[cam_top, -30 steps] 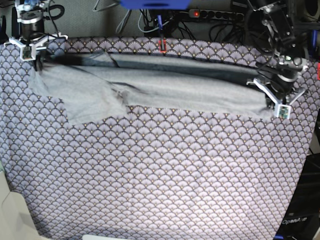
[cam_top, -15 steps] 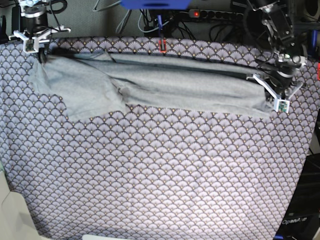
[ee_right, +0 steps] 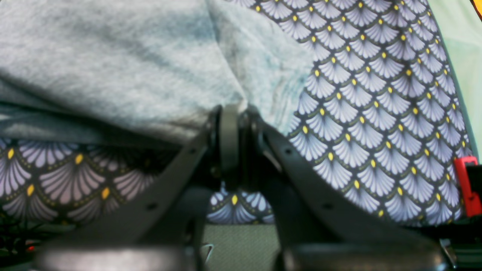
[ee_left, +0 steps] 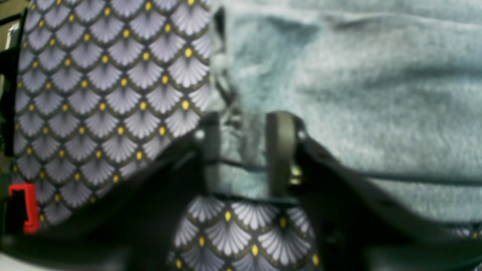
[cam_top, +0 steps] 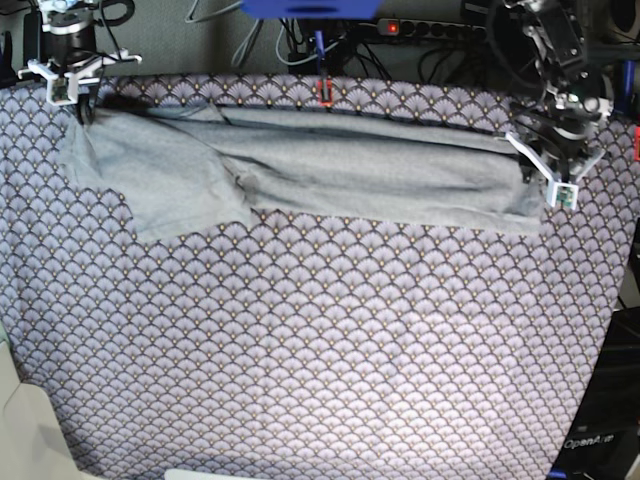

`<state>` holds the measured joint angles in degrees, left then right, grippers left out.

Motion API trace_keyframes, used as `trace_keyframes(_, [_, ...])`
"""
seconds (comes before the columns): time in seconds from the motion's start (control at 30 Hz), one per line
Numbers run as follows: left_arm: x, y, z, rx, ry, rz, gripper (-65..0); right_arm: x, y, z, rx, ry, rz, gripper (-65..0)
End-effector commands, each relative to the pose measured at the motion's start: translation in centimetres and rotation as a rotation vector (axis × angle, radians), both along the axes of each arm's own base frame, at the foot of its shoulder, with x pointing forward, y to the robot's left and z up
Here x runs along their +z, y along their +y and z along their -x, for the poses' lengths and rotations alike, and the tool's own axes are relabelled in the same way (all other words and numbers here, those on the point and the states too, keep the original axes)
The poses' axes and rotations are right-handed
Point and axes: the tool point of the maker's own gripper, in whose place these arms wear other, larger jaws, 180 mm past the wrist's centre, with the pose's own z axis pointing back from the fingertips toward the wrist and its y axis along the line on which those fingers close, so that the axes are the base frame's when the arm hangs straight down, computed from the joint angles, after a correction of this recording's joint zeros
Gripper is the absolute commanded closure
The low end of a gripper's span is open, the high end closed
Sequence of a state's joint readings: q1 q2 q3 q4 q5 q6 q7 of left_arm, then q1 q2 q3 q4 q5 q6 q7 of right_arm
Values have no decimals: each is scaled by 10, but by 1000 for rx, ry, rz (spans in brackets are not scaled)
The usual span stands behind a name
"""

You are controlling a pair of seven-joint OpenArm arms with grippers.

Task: Fold the T-shirt properly
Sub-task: 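Lay the hem along the collar edge and open both grippers, then lower the right gripper onto the folded shirt's sleeve end and pinch it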

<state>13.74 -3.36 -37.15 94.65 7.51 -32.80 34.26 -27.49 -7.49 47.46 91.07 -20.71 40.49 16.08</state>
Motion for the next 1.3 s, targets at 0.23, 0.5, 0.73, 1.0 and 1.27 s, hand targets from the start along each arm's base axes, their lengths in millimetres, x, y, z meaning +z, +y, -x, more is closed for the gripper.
trace_keyframes(0.23, [22,0,-3,-13,-67,-28,-319,19,-18,-3,-40,-65,40,0])
trace_keyframes(0.5, [26,3,11,36,-76,-26,-332,37,-54,-6,-152,-127,94,0])
trace_keyframes(0.73, [21,-2,28,41,-56,8,-332,33,-54,-4,-153,-117,86,0])
trace_keyframes(1.0, [27,9,41,96,-65,5,-332,7,-56,1,-149,-61,39,-153])
trace_keyframes(1.27, [47,29,19,73,-113,-54,-332,10,-55,5,-137,-41,64,-368])
